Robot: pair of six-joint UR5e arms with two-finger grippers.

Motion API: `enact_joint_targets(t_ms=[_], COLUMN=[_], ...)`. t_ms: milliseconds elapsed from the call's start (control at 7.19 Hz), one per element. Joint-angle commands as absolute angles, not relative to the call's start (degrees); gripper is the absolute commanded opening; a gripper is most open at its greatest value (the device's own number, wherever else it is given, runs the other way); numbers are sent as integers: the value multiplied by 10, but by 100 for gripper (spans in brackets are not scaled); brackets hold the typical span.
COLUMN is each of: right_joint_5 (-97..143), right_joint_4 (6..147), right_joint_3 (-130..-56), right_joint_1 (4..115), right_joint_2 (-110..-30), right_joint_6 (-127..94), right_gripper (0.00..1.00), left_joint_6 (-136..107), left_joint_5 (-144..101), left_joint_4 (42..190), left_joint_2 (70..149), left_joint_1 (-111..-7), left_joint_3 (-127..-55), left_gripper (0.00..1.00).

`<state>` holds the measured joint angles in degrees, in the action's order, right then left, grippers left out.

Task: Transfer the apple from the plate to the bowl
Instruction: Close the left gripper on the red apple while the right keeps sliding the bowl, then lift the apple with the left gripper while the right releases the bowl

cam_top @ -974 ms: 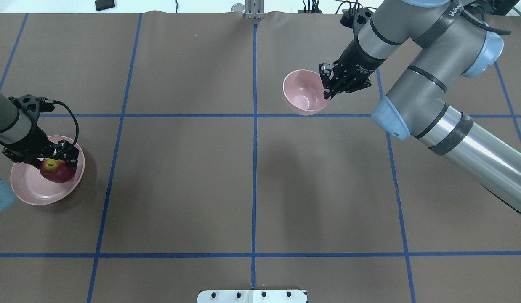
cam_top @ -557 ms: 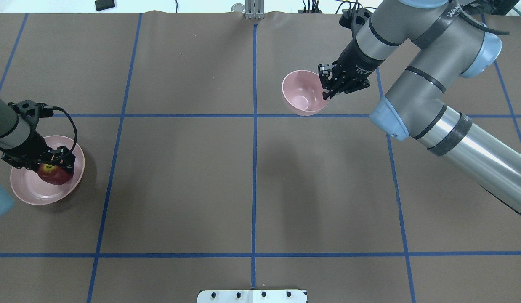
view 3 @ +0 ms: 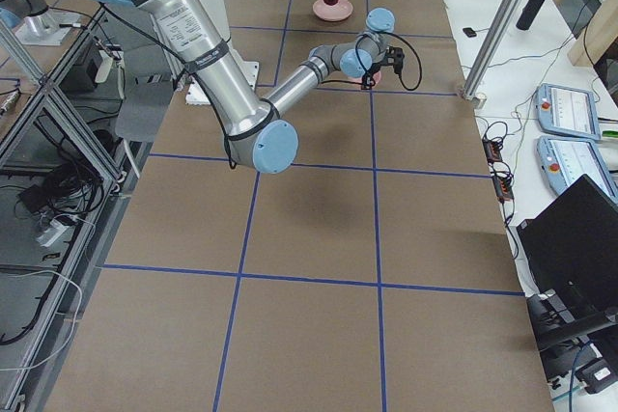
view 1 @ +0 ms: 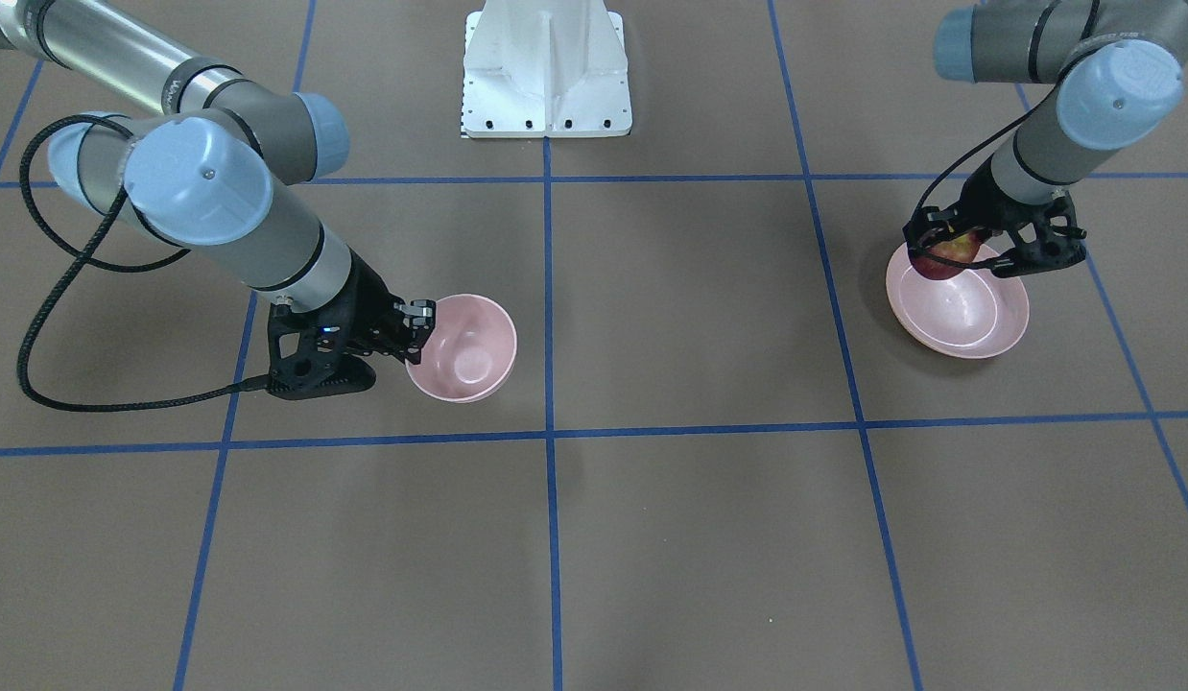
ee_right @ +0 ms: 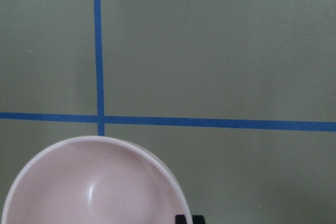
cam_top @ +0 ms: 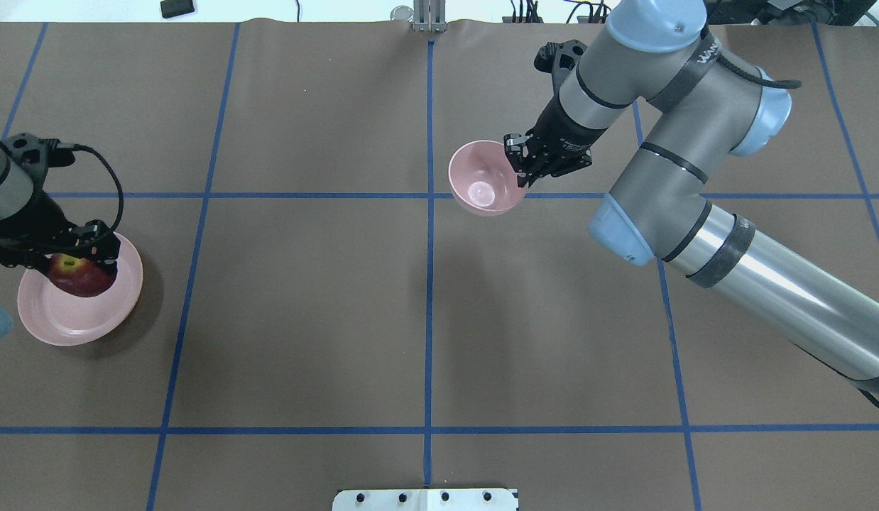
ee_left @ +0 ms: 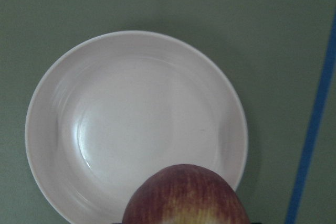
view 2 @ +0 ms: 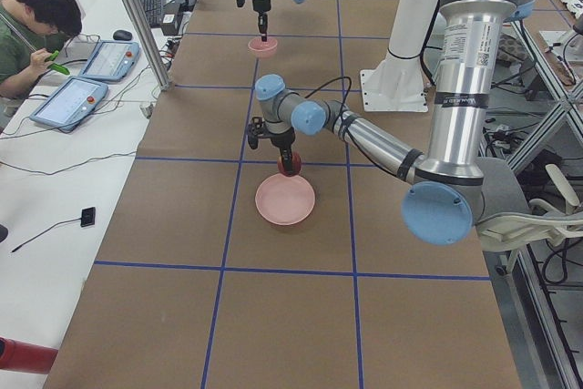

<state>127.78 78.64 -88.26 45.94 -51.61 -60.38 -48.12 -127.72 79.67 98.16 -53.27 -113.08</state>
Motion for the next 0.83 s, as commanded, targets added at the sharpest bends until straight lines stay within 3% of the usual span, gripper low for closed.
enact_joint_targets(t_ms=[0,278,557,696], right_joint_5=[1219,1176,1172,1175], right_joint_4=[787,781,777,772], right_joint_3=[-812,-735,-723,-724], right_joint_1=[414,381,369,369], right_joint_2=[-453,-408,-406,-403], right_joint_6=[-603,-599,-600,-616], right_gripper=[0,0,0,10], left_joint_6=[-484,-490,-490,-490], left_joint_5=[-1275,-1278,-1278,-1278], left_joint_4=[682,671,671,671], left_joint_2=[1080,1106,1112,1112], left_joint_1=[-537,-536,-536,-536], left_joint_3=[-1143,-1141,-1139,-1138], left_gripper=[0,0,0,0])
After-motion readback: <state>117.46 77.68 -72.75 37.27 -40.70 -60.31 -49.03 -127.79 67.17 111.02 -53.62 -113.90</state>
